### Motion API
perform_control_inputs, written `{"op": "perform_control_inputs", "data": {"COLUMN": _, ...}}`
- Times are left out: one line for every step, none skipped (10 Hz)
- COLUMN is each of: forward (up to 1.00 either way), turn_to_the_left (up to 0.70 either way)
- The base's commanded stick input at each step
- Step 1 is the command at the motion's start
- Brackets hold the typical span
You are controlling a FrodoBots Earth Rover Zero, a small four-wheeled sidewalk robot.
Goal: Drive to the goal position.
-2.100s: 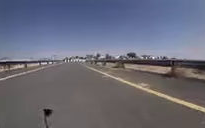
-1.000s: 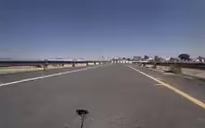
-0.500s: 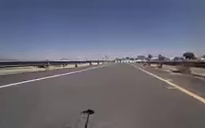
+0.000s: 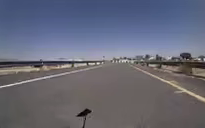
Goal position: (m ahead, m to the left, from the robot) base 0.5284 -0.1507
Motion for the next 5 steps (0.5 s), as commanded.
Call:
{"op": "perform_control_inputs", "data": {"forward": 0.7, "turn_to_the_left": 0.0}}
{"op": "perform_control_inputs", "data": {"forward": 0.7, "turn_to_the_left": 0.0}}
{"op": "perform_control_inputs", "data": {"forward": 0.7, "turn_to_the_left": 0.0}}
{"op": "perform_control_inputs", "data": {"forward": 0.7, "turn_to_the_left": 0.0}}
{"op": "perform_control_inputs", "data": {"forward": 0.7, "turn_to_the_left": 0.0}}
